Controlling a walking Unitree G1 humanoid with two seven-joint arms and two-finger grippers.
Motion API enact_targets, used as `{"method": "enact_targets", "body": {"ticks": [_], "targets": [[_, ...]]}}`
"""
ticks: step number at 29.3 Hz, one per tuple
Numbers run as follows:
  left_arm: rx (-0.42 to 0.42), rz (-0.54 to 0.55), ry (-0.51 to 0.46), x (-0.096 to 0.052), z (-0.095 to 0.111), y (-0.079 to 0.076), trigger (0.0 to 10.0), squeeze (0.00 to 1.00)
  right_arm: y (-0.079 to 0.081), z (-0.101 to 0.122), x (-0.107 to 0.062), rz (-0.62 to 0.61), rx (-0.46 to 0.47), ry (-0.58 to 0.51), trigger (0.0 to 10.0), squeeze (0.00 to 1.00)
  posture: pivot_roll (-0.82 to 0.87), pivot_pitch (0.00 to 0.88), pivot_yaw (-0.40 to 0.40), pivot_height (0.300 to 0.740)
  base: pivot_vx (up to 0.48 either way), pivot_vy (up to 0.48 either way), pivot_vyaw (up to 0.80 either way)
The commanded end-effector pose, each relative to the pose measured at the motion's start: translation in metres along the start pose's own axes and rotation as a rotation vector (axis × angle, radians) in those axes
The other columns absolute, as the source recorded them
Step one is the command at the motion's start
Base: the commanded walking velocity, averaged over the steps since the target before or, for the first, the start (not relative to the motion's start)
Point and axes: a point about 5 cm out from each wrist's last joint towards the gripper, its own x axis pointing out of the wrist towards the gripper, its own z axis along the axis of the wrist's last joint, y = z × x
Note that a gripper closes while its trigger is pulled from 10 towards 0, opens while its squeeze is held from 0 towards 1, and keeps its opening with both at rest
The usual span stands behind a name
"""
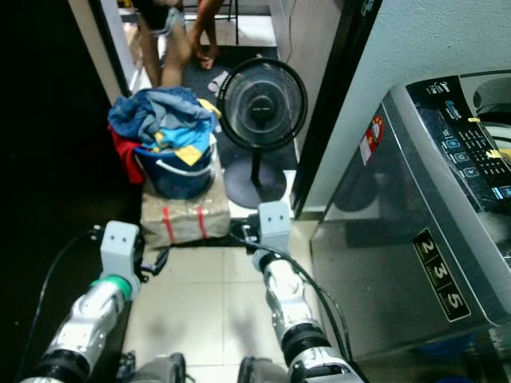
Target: Clothes washing
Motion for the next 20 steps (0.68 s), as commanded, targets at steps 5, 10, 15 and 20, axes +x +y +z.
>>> {"method": "enact_targets", "body": {"ticks": [5, 10, 15, 20], "targets": [[0.012, 0.005, -0.017, -0.003, 0.001, 0.001, 10.0, 0.00, 0.004, -0.003, -0.003, 0.006, 0.039, 0.004, 10.0, 0.00, 0.07, 0.065, 0.015, 0.740, 0.000, 0.000, 0.00], [0.063, 0.035, 0.028, -0.007, -0.008, 0.008, 10.0, 0.00, 0.016, -0.001, 0.002, 0.046, 0.023, 0.015, 10.0, 0.00, 0.06, 0.056, 0.009, 0.740, 0.000, 0.000, 0.00], [0.040, 0.030, 0.021, -0.004, -0.007, 0.002, 10.0, 0.00, 0.013, 0.001, 0.003, 0.058, 0.009, 0.009, 10.0, 0.00, 0.05, 0.052, 0.000, 0.740, 0.000, 0.000, 0.00], [0.034, 0.027, 0.015, -0.002, -0.005, -0.002, 10.0, 0.00, 0.020, -0.002, 0.000, 0.110, -0.030, 0.020, 10.0, 0.00, 0.05, 0.042, 0.000, 0.740, 0.000, 0.000, 0.00]]}}
